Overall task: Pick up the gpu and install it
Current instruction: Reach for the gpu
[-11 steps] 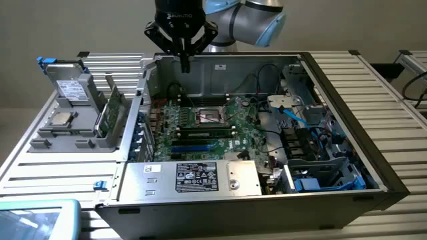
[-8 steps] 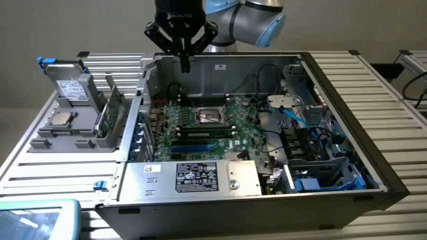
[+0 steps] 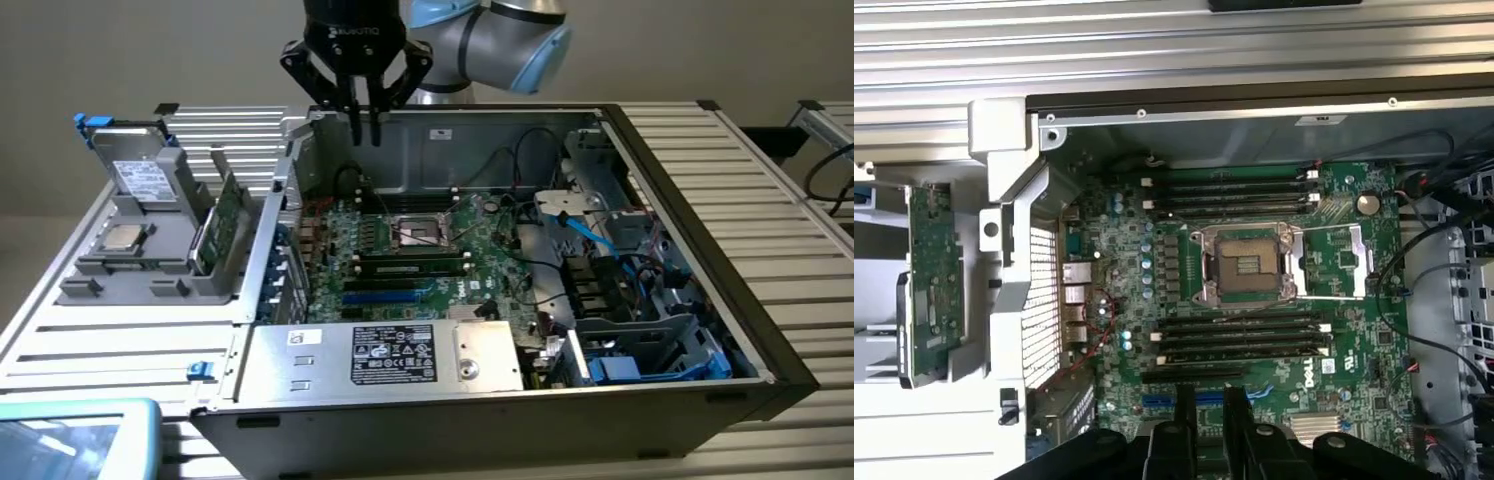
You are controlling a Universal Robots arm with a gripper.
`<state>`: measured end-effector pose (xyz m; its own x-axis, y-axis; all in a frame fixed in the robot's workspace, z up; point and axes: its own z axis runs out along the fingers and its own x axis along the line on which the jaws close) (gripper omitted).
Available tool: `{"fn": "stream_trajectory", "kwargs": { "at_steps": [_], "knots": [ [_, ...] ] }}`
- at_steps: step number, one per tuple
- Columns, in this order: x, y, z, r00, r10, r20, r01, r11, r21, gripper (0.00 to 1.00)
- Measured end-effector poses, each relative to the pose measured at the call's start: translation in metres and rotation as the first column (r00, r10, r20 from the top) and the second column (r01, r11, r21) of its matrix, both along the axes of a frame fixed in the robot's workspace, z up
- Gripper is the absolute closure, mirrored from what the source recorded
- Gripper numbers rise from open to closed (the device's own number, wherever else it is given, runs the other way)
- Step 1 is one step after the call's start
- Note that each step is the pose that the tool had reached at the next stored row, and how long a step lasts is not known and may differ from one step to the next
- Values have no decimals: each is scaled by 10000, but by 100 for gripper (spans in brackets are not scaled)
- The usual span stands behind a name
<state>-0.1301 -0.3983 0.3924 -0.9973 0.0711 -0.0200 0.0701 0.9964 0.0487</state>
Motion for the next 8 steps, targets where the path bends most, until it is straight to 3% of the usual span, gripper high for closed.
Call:
{"fn": "stream_trajectory", "kwargs": {
  "at_steps": [8],
  "knots": [
    [-364, 14, -15, 10000, -1, 66, 1, 10000, 1, 72]
  ]
}}
